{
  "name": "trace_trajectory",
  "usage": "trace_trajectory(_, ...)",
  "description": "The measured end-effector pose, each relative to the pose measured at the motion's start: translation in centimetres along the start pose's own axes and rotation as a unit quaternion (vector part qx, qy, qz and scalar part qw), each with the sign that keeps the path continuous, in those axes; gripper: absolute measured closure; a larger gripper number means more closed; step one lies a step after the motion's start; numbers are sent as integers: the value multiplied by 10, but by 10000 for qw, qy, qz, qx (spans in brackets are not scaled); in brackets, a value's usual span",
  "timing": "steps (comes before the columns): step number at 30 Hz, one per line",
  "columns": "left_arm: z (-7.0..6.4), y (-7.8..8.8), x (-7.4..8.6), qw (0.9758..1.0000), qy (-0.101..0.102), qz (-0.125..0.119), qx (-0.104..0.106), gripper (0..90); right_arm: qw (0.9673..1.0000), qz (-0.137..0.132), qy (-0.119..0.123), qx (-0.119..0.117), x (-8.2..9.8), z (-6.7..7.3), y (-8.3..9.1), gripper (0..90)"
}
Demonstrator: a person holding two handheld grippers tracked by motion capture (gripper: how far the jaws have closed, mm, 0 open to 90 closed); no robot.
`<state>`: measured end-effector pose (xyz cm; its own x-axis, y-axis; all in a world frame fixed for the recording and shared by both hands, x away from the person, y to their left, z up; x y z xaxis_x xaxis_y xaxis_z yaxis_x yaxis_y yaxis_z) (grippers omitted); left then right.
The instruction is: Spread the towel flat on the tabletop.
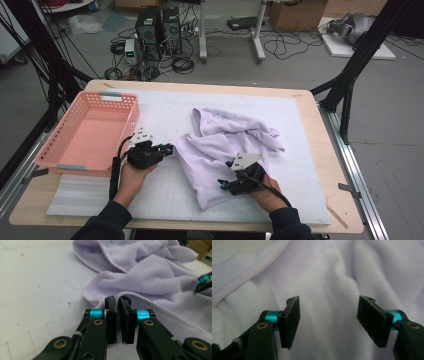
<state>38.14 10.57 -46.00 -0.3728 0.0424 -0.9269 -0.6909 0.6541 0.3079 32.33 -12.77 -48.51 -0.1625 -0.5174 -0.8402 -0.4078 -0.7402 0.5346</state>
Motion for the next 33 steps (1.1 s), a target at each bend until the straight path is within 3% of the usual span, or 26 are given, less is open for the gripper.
trace_trajectory(3, -3, -6, -5, 10000, 28, -52, 37, 845, 9995, -32, -189, -239, 2, 8, -7, 295)
trace_trajectory(5, -6, -9, -7, 9999, 39, -71, 87, 845, 9991, 73, -59, -425, 2, 17, -11, 344)
trace_trajectory(6, -7, -10, -8, 9999, 24, -67, 87, 845, 9982, 296, 92, -509, 6, 22, -15, 441)
trace_trajectory(8, -10, -12, -10, 9999, 32, -98, 116, 845, 9967, 262, 43, -761, 5, 26, -14, 619)
trace_trajectory(10, -13, -15, -11, 9998, 32, -120, 142, 845, 9968, 256, 88, -758, 5, 26, -12, 844)
trace_trajectory(11, -14, -16, -12, 9998, 36, -139, 141, 845, 9967, 258, 223, -733, 5, 26, -10, 867)
trace_trajectory(13, -15, -17, -13, 9997, 42, -165, 165, 845, 9973, 203, 341, -619, 4, 22, -8, 876)
trace_trajectory(16, -15, -20, -12, 9997, 84, -163, 152, 838, 9997, -146, -105, -184, 0, -6, 3, 878)
trace_trajectory(19, -13, -22, -12, 9996, 157, -192, 112, 708, 9964, -412, -539, 509, 1, -47, 20, 878)
trace_trajectory(21, -11, -23, -10, 9996, 210, -164, 64, 570, 9895, -569, -816, 1049, 4, -76, 34, 878)
trace_trajectory(22, -9, -24, -9, 9996, 253, -133, 41, 533, 9875, -579, -877, 1172, 5, -83, 37, 879)
trace_trajectory(25, -9, -24, -7, 9998, 193, -88, 39, 476, 9696, -646, -1271, 1990, 15, -120, 57, 879)
trace_trajectory(27, -10, -23, -6, 9999, 97, -33, 51, 472, 9549, -605, -1493, 2496, 24, -140, 70, 878)
trace_trajectory(29, -10, -23, -4, 10000, 55, -6, 57, 472, 9379, -506, -1701, 2981, 35, -155, 82, 878)
trace_trajectory(30, -10, -23, -3, 10000, 21, 0, 63, 471, 9328, -402, -1843, 3071, 41, -160, 84, 874)
trace_trajectory(31, -11, -22, -2, 10000, -3, 28, 69, 471, 9301, -269, -1993, 3075, 47, -163, 85, 857)
trace_trajectory(33, -11, -21, 0, 9999, -65, 55, 74, 471, 9288, -218, -2044, 3085, 50, -163, 86, 713)
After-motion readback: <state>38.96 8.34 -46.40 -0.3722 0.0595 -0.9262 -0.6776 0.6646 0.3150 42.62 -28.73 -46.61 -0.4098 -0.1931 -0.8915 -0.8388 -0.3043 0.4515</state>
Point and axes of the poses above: each handheld gripper's, and its own axes: y roughly backward along the jaws, x roughly out of its underside, z roughly to its left, the point moved 8 cm from there along -y, roughly forward along the jaws, and after that the axes turned 9 degrees about -z, right-handed, at the moved point
